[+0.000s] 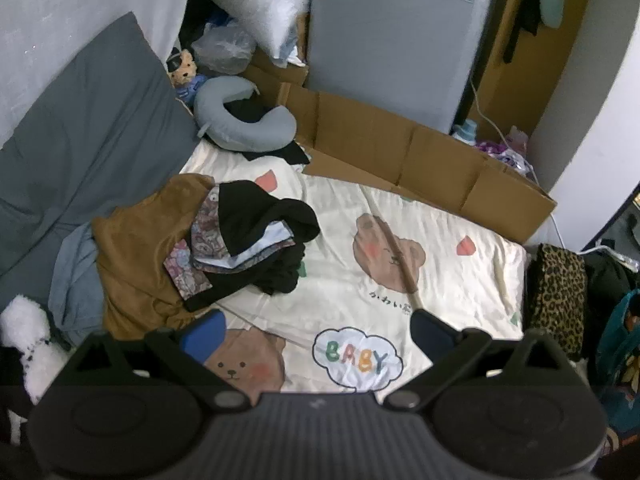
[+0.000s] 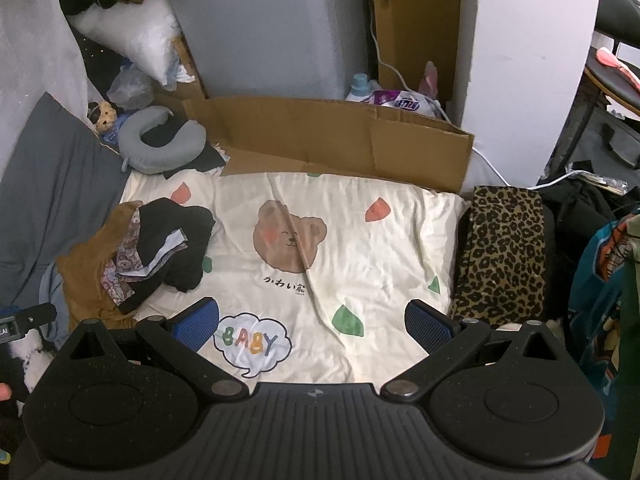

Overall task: Fold clothes
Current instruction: 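Move the left tool toward the black hoodie on the clothes pile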

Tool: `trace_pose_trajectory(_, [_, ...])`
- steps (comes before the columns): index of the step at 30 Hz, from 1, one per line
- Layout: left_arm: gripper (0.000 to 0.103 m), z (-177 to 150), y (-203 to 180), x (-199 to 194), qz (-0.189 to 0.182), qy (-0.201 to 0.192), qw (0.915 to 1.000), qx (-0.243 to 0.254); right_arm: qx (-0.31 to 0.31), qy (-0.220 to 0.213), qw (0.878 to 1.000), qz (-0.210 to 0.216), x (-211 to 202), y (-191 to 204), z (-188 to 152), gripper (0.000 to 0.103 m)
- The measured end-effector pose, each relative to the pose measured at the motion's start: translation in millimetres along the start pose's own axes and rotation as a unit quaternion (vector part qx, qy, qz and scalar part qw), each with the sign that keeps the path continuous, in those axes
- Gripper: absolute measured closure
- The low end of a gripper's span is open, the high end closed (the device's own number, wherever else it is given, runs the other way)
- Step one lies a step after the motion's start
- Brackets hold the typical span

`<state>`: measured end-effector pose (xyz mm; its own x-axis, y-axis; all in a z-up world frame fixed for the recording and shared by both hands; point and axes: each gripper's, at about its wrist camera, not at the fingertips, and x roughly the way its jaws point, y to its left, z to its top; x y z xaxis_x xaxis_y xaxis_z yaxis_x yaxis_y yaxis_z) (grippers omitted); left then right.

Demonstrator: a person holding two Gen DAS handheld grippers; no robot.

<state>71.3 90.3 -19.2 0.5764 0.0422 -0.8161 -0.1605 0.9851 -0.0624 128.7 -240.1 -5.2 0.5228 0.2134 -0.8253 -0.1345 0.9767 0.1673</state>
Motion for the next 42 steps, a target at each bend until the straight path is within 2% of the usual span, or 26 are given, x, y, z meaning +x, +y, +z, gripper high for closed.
trace_pose_trajectory(17, [0.004,22,20,41,0.001,-0.009,0.9998,-0.018,-0.017,-0.004,1.0,0.007,48,8,31,0.001])
trace_pose_trajectory(24, [0.01,30,34,67,0.001,-0.013,0.9993,-0.036,-0.045,-0.017,0.998,0.038,74,17,45,0.001])
trace_pose_trajectory(33, [0.021,32,52,107,0.013,-0.008,0.9984,-0.055,-0.086,-0.028,0.995,0.05,114,26,62,0.001])
trace_pose_trajectory(42, [0.023,33,66,150,0.026,0.004,0.9975,-0.065,-0.106,-0.022,0.992,0.057,159,29,68,0.001])
